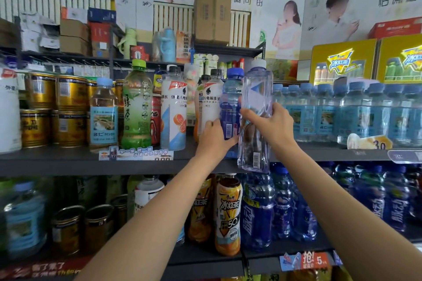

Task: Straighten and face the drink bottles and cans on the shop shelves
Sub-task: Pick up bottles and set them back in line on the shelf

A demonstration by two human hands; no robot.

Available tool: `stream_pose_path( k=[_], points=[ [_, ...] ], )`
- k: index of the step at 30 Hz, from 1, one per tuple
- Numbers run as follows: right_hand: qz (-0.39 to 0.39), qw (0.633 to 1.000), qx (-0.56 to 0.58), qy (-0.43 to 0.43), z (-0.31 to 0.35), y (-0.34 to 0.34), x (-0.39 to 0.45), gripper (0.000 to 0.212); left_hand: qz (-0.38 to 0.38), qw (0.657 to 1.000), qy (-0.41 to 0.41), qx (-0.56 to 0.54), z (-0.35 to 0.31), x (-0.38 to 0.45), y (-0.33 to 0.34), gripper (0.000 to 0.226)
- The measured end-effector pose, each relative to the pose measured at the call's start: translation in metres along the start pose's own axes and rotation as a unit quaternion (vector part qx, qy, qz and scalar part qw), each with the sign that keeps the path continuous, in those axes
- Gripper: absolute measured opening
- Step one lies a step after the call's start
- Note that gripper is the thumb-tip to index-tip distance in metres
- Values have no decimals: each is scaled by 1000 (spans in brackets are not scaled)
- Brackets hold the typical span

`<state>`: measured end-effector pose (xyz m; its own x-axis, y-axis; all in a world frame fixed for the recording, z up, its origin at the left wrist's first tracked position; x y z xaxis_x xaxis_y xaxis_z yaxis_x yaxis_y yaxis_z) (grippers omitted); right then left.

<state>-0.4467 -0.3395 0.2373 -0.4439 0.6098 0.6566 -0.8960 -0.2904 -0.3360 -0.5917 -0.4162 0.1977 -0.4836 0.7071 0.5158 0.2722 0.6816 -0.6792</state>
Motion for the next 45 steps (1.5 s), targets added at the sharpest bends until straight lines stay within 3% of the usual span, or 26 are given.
stream_pose_path(
  k=[8,10,12,14,18,22,31,35,38,42,45],
  points=[
    [16,1000,-5,18,-3,4,5,53,-21,1000,1,2,1,-8,-5,58],
    [21,1000,-2,15,-5,4,4,52,-84,996,31,-2,1,-19,-32,59],
    [26,1000,12,7,-3,4,2,49,-198,979,46,19,8,-35,-73,48],
    [44,998,36,-13,4,9,3,44,-263,965,-6,14,32,-38,-100,47],
    [64,996,50,-44,17,21,6,44,-207,971,-121,-7,68,-16,-97,65],
    [74,992,79,-63,18,28,4,33,-168,970,-171,-40,84,-1,-92,77],
    [107,986,100,-77,34,47,5,46,-94,962,-251,-54,98,5,-92,83],
    [112,987,87,-76,33,54,3,59,-93,969,-213,-83,83,-1,-91,69],
    [99,988,88,-75,39,57,2,49,-90,977,-159,-112,70,-7,-96,53],
    [67,989,78,-110,67,67,3,41,-92,986,-96,-105,51,-25,-124,54],
    [30,990,73,-115,87,81,12,48,-115,983,-82,-113,52,-45,-159,53]
  ],
)
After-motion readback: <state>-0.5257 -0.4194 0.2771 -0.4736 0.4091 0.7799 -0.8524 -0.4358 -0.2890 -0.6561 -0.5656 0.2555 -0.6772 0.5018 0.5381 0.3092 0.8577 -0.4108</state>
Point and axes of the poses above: each hand's wrist, its own x-axis towards the middle knuckle, its own y-axis out of the palm, z = x × y, the point moved 10 cm from there along x, towards the middle knuckle, and after that the axes turned 11 degrees about z, right-handed, at the moved point
